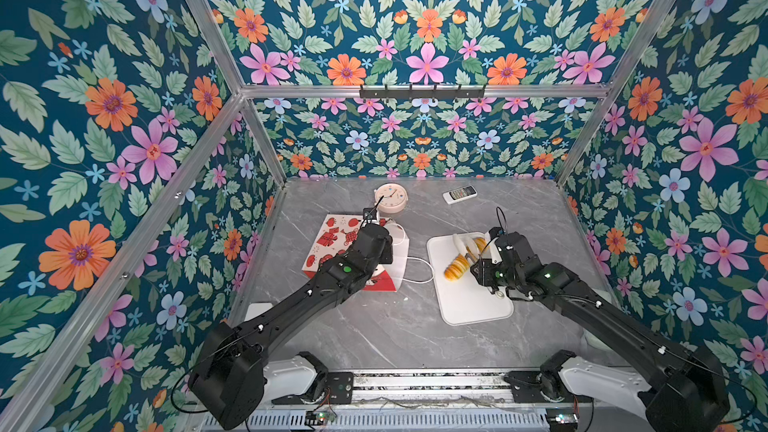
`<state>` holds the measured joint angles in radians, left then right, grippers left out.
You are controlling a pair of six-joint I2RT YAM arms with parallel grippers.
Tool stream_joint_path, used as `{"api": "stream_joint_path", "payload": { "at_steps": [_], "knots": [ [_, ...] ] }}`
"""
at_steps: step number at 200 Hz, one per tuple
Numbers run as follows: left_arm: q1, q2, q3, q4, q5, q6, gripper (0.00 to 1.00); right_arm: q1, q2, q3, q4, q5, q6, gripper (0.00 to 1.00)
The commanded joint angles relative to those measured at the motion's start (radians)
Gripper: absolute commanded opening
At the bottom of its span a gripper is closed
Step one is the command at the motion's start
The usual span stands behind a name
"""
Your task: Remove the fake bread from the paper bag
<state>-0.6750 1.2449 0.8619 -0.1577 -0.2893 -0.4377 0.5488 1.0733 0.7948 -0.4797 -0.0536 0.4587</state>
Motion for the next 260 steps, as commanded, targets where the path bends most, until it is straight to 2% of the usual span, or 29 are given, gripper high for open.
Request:
{"api": "stream_joint_path", "payload": {
  "at_steps": [1,40,68,131,196,222,260],
  "knots": [
    [0.002,-0.004,0.011,0.005,-0.008,0.011,0.00,0.015,-0.051,-0.031,-0.111,-0.041,-0.008,0.44],
    [0.002,0.011,0.025,0.004,-0.006,0.016,0.00,0.049,-0.151,-0.115,-0.209,-0.044,0.045,0.43],
    [0.002,0.016,0.017,0.012,-0.003,0.015,0.00,0.050,-0.155,-0.141,-0.187,-0.051,0.059,0.43],
    [0.002,-0.004,0.005,0.008,-0.004,0.020,0.00,0.050,0.069,-0.094,-0.016,-0.063,0.021,0.43],
    [0.002,-0.042,-0.011,-0.006,-0.012,0.026,0.00,0.050,0.205,-0.002,0.061,-0.046,0.001,0.43],
    [0.002,-0.047,-0.009,-0.009,-0.013,0.029,0.00,0.051,0.133,-0.025,0.032,-0.048,0.015,0.43],
    [0.002,-0.050,-0.006,-0.009,-0.012,0.043,0.00,0.051,-0.071,-0.078,-0.121,-0.002,0.047,0.43]
  ]
}}
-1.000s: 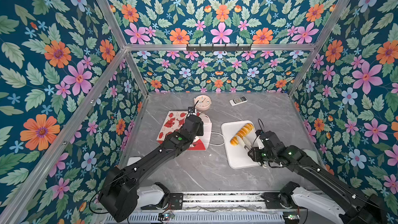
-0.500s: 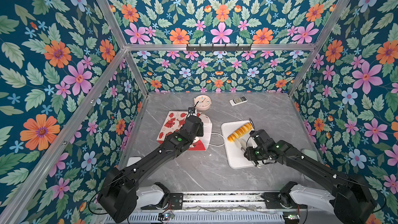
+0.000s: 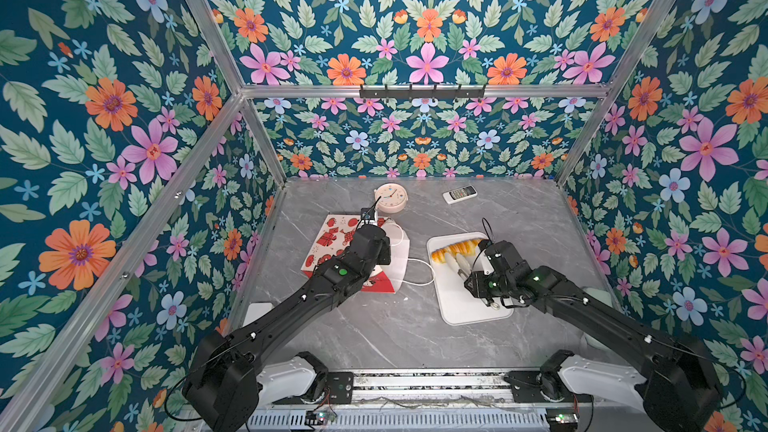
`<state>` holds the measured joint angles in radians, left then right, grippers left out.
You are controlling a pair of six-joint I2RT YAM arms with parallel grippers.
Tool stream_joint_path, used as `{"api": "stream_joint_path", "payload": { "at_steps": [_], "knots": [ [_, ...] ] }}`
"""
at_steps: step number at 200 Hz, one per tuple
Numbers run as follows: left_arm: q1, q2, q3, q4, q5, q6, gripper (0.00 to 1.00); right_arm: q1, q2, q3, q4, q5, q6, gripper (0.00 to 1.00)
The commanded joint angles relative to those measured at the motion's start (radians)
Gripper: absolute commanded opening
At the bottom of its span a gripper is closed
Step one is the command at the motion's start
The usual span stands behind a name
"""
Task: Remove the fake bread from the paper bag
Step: 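Carry the open tongs with the right gripper into the tilted bag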
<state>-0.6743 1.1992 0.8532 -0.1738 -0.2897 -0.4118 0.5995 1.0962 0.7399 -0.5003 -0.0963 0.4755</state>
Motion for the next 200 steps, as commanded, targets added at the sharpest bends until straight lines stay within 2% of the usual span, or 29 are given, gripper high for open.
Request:
{"api": "stream_joint_path", "payload": {
  "at_steps": [1,32,56,77,115,146,200],
  "knots": [
    [0.001,-0.004,0.003,0.007,-0.011,0.018,0.00,0.000,-0.099,-0.025,-0.102,0.041,0.031,0.44],
    [0.001,0.000,0.004,0.007,0.010,0.060,0.00,0.000,-0.204,-0.042,-0.152,-0.006,0.032,0.44],
    [0.001,-0.017,0.002,-0.009,0.039,0.107,0.00,0.031,-0.212,-0.012,-0.094,-0.074,0.029,0.44],
    [0.001,-0.047,-0.002,-0.026,0.072,0.144,0.00,0.126,-0.133,0.073,-0.037,-0.086,0.016,0.44],
    [0.001,-0.115,-0.018,-0.068,0.113,0.180,0.00,0.275,0.109,0.212,0.094,-0.131,0.008,0.45],
    [0.000,-0.186,-0.049,-0.101,0.137,0.203,0.00,0.299,0.233,0.246,0.185,-0.187,0.043,0.46],
    [0.001,-0.260,-0.088,-0.085,0.176,0.190,0.00,0.302,0.299,0.242,0.255,-0.176,0.073,0.51]
  ]
}}
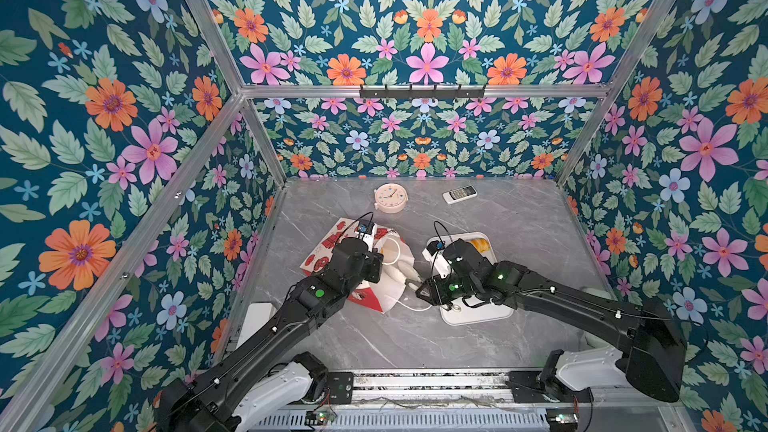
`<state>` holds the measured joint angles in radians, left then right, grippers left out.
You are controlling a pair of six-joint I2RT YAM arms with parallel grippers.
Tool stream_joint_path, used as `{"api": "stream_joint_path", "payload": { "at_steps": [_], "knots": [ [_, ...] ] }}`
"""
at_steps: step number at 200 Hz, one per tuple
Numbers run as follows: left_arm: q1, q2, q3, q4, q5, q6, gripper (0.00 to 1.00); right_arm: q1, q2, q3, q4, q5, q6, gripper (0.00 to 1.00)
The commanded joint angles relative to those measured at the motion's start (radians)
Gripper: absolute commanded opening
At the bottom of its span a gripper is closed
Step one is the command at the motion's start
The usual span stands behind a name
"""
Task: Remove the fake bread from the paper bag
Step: 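Carry the open tongs with the right gripper into the tilted bag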
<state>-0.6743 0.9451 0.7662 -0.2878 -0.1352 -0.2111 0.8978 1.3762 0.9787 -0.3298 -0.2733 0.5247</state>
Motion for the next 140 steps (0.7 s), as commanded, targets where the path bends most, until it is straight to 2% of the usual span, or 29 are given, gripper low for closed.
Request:
{"api": "stream_joint_path", "payload": {
  "at_steps": [1,60,140],
  "knots": [
    [0.001,-0.006,0.000,0.030,0.023,-0.012,0.00,0.003,0.020,0.003,0.086,0.003,0.023,0.51],
    [0.001,0.091,0.063,0.045,0.052,-0.066,0.01,0.054,0.148,0.069,0.077,0.189,-0.079,0.51],
    [0.000,0.096,0.104,0.026,0.089,-0.079,0.02,0.086,0.244,0.122,0.117,0.436,-0.140,0.50]
  ]
}}
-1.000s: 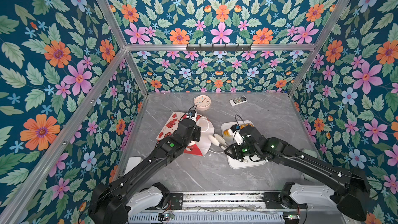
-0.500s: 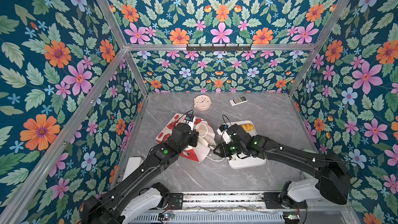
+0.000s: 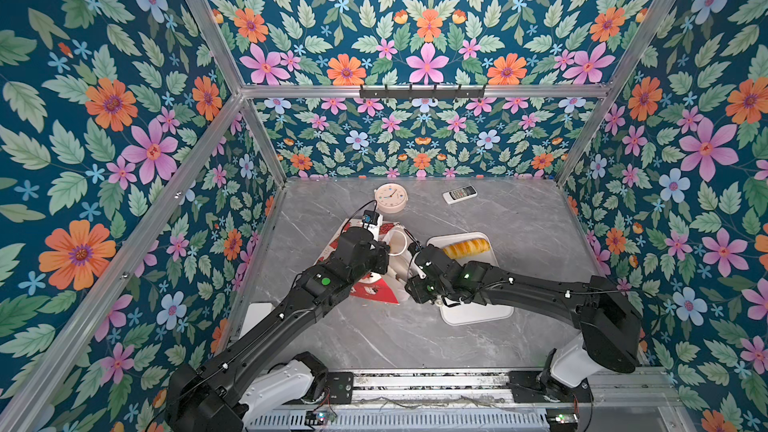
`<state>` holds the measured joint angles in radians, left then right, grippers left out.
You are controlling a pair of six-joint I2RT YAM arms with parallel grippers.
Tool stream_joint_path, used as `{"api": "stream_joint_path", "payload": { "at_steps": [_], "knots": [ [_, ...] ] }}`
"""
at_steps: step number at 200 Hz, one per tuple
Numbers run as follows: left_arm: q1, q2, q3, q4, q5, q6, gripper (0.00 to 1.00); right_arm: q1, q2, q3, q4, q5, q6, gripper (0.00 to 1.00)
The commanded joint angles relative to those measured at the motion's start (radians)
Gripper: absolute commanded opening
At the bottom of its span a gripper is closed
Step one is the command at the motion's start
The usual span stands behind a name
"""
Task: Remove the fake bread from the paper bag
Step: 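Carry the open tongs with the right gripper into the tilted bag, then close the tongs on the round yellow bun and lift it out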
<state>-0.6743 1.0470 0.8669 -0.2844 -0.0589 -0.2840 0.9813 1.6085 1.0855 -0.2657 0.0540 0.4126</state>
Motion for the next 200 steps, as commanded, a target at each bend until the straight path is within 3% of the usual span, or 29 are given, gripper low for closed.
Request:
{"api": "stream_joint_path", "payload": {
  "at_steps": [1,45,127,200],
  "knots": [
    [0.001,-0.007,0.003,0.022,0.012,-0.004,0.02,0.003,0.011,0.015,0.053,0.111,-0.028,0.50],
    [0.001,-0.025,-0.003,0.020,0.019,-0.004,0.02,0.006,0.029,0.020,0.051,0.165,-0.036,0.48],
    [0.001,-0.006,-0.003,0.031,0.046,0.001,0.03,0.006,0.133,0.089,0.094,0.091,-0.095,0.47],
    [0.001,-0.026,-0.016,0.043,0.041,0.000,0.03,0.006,0.117,0.068,0.098,0.084,-0.106,0.30]
  ]
}}
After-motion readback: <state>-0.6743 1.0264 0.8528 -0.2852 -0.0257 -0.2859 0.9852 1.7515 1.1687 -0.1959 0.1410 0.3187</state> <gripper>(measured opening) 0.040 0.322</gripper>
